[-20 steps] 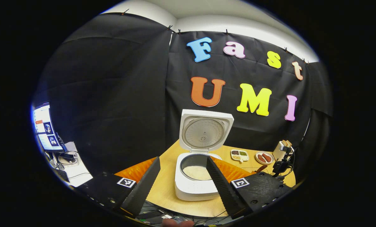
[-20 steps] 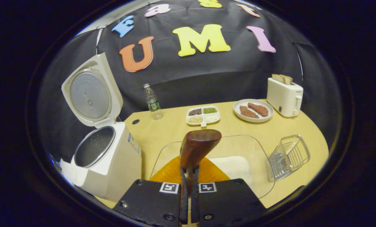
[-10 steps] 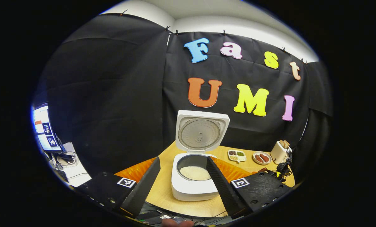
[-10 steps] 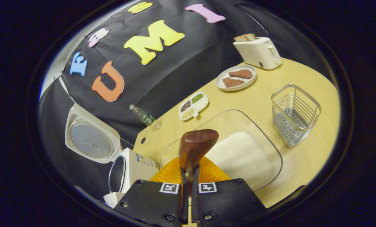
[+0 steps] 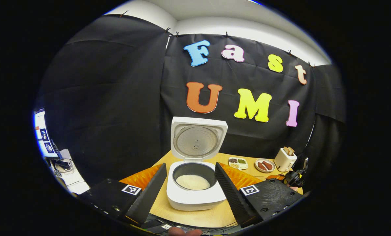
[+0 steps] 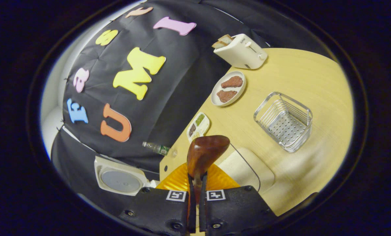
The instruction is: Close the left gripper, press the button to open the rice cooker; take a wooden spoon from the chopstick holder with the right hand, scoop a spoonful of rice and pour it into the rice cooker, then put the wooden spoon back into the chopstick holder.
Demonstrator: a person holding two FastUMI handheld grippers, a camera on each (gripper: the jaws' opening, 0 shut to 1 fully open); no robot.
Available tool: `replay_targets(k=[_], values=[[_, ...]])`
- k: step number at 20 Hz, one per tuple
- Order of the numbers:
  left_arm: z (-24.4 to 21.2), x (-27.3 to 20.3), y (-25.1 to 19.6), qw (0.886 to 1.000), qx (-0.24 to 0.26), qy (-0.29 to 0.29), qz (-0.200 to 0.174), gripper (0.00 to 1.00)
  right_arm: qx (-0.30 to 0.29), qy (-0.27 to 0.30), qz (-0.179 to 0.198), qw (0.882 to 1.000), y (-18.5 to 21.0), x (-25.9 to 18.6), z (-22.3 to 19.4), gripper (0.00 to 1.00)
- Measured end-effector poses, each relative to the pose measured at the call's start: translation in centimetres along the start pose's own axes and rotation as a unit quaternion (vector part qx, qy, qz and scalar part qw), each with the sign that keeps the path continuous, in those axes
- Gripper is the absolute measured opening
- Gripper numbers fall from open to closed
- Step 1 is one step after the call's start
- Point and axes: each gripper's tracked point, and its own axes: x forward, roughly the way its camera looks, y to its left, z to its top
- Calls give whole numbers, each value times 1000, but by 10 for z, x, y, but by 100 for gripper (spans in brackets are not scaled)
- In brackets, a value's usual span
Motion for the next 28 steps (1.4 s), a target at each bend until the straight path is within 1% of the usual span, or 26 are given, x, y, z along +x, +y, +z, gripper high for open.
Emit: replay_targets(k=[3, 6, 9, 13, 17, 20, 23, 25, 28], values=[[7, 2, -9, 1000, -9, -11, -14, 94, 32, -13, 18, 999, 9, -17, 17, 9], [8, 2, -15, 1000, -7, -14, -25, 94, 31, -20, 34, 999, 25, -32, 27, 9], [13, -3, -13, 999, -5, -21, -30, 94, 29, -17, 54, 998, 51, -42, 29, 9], [9, -13, 0, 1000, -2, -22, -21, 94, 34, 2, 81, 996, 91, -46, 13, 9], [9, -30, 22, 1000, 2, -29, 4, 94, 28, 35, 104, 994, 133, -36, -19, 9], [8, -43, 34, 999, 5, -40, 15, 94, 0, 63, 118, 991, 167, -21, -45, 9], [11, -46, 37, 998, -6, -50, 22, 94, -52, 93, 127, 986, 195, -5, -79, 9], [11, -48, 41, 998, -9, -56, 34, 94, -96, 105, 132, 981, 213, 8, -103, 7], [16, -57, 50, 996, -25, -61, 51, 94, -153, 132, 132, 971, 226, 33, -142, 9]])
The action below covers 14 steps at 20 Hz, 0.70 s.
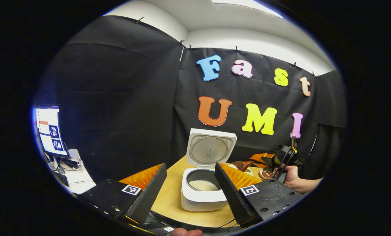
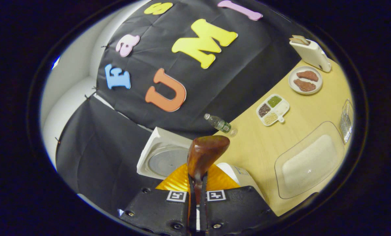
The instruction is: Close the left gripper, press the button to open the rice cooker; take a wooden spoon from the chopstick holder with the right hand, scoop a spoonful of rice and pour it into the rice cooker, then put the wooden spoon back into the chopstick holder.
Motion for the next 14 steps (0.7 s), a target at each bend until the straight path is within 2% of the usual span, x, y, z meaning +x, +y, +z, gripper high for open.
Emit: replay_targets(k=[6, 11, 14], values=[[-3, -21, 34, 999, -14, 2, 43, 94, -118, 24, -21, 993, 17, 38, -31, 9], [-7, -29, 40, 998, -14, 12, 63, 94, -232, 31, -18, 972, 29, 51, -49, 9], [-7, -32, 43, 997, -14, 12, 71, 94, -273, 37, -20, 961, 30, 58, -58, 9]])
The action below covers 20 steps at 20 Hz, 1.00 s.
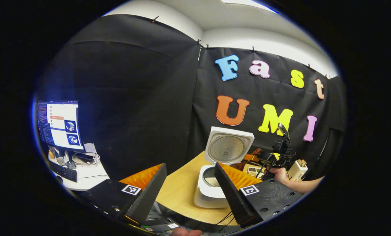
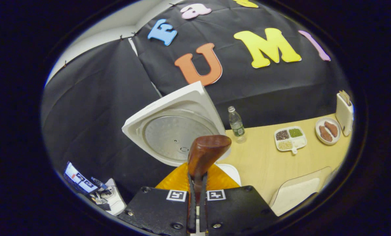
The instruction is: Close the left gripper, press the button to open the rice cooker; take a wooden spoon from the chopstick holder with the right hand, scoop a spoonful of rice and pour it into the rice cooker, then put the wooden spoon back into the chopstick holder.
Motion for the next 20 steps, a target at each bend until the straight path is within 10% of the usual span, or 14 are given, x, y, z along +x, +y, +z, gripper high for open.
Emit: replay_targets(k=[20], values=[[-6, -3, -17, 1000, -4, -3, -18, 94, -302, -29, 9, 953, 39, -2, 12, 9]])
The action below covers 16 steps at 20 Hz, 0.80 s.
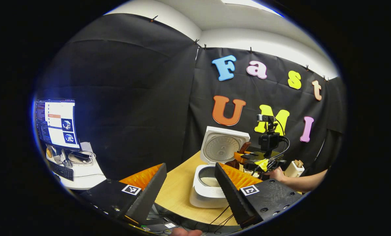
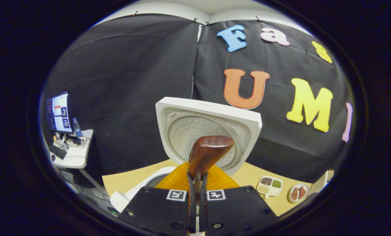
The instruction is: Close the left gripper, press the button to open the rice cooker; take a wooden spoon from the chopstick holder with the right hand, scoop a spoonful of rice and pour it into the rice cooker, then put the wooden spoon back into the chopstick holder.
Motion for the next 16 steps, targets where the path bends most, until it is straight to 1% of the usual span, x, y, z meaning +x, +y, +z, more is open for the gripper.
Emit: replay_targets(k=[2, 5, 8, 12, 16], values=[[0, 0, -1, 1000, 0, -1, -1, 94, -24, -7, -1, 1000, 3, -2, 4, 9], [-1, -2, -1, 1000, -2, -4, -1, 94, -45, -8, 2, 999, 9, -3, 5, 9], [-1, -5, 2, 1000, -3, -6, 0, 94, -51, -10, -4, 999, 10, -4, 7, 9], [-2, -9, 4, 1000, -6, -8, 0, 94, -22, -16, -9, 1000, 10, -12, 13, 9], [0, -11, 2, 1000, -6, -11, -6, 94, 47, -24, -7, 999, 2, -31, 27, 9]])
